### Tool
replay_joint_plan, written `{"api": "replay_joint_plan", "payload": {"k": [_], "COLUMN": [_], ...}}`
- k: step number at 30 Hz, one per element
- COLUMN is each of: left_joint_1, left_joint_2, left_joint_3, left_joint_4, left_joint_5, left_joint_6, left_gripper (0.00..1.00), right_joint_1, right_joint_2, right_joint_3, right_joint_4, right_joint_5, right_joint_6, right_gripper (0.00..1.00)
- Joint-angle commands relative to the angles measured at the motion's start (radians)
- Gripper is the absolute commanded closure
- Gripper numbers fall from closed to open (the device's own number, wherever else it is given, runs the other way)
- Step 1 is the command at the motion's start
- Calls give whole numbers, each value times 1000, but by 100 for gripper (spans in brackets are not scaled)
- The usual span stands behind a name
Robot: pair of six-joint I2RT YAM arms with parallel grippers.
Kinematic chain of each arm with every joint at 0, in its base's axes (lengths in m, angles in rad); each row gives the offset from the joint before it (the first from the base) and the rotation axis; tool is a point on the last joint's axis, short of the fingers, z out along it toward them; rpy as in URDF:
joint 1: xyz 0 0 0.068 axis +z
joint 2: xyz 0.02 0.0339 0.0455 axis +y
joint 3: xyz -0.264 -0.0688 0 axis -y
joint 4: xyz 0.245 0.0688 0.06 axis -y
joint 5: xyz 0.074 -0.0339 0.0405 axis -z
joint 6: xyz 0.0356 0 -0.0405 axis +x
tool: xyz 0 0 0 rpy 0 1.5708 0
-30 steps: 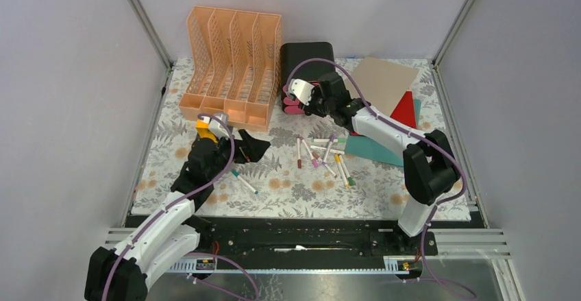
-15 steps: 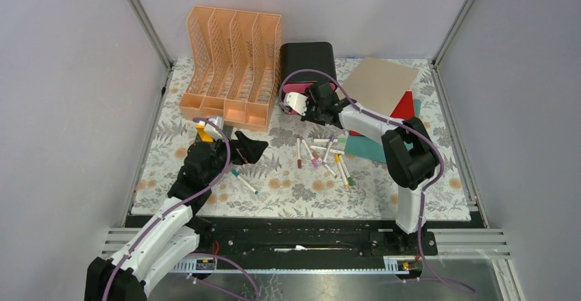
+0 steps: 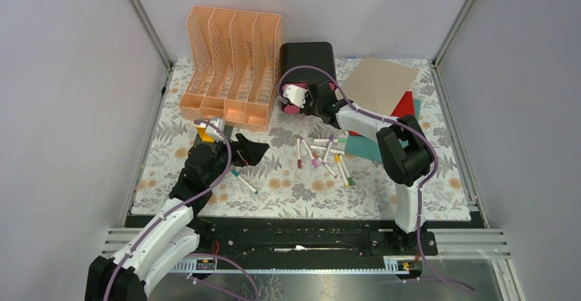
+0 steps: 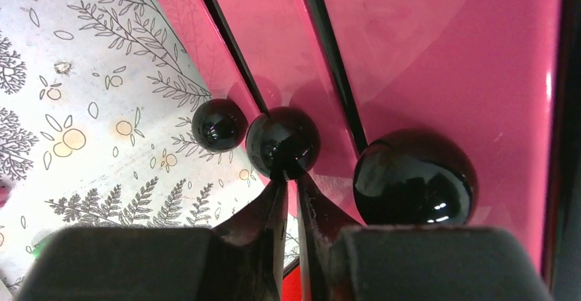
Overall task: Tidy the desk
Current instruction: Close the drawer in the storage box, then open the drawer in the storage box.
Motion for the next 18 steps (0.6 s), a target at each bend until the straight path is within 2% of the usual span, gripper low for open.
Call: {"api": "replay_joint_plan", "payload": {"k": [1,4,8,18], "left_joint_1": [4,4,4,-2], "left_joint_2": [9,25,63,270], "left_joint_3": [-17,-22,-26,0], "left_joint_4": [131,173,248,449], "left_joint_5": [57,84,126,209], "left_joint_6": [-29,-48,-80,-212], "left_gripper": [1,1,1,1], "right_joint_1": [5,5,5,5], "right_joint_2": [-13,-54,-137,-436], "right_joint_3": [21,-14,-58,-163], "right_joint_4": [86,74,6,-262], "right_joint_5": [12,-11,-59,-278], "right_joint_6": [6,17,44,177], "right_gripper": [81,77,66,42]}}
